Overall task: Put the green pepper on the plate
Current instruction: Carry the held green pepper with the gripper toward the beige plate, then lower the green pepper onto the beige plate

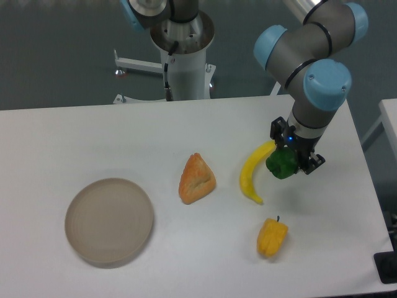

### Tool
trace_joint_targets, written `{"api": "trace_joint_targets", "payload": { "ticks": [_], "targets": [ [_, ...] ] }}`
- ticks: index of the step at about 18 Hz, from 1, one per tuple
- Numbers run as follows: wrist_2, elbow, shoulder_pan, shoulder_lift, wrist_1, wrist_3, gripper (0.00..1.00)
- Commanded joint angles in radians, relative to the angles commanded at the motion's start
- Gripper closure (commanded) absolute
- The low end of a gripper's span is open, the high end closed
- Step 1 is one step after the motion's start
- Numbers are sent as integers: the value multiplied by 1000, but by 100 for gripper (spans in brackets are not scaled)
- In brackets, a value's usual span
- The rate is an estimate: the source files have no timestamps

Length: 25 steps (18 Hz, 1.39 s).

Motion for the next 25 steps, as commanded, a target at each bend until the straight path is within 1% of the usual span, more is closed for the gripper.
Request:
{"api": "trace_joint_targets", "payload": {
  "ticks": [4, 8, 11, 12, 14, 16, 18, 21, 23, 25],
  "targets": [
    [-9, 8, -8, -9, 6, -26, 98],
    [-15, 20, -78, -17, 6, -161, 99],
    [-46, 11, -145, 3, 6, -309, 100],
    [-81, 8, -172, 14, 8, -439, 100],
    [-101, 11, -216, 20, 15, -555, 100],
    [-113, 2, -264, 28, 49, -636, 100],
    [-117, 2, -314, 26, 83, -771, 100],
    [-115, -6, -374, 18, 158, -944, 100],
    [-115, -26, -411, 20, 185, -995, 100],
    [-115, -49, -437, 20, 204, -1011, 100]
  ]
}}
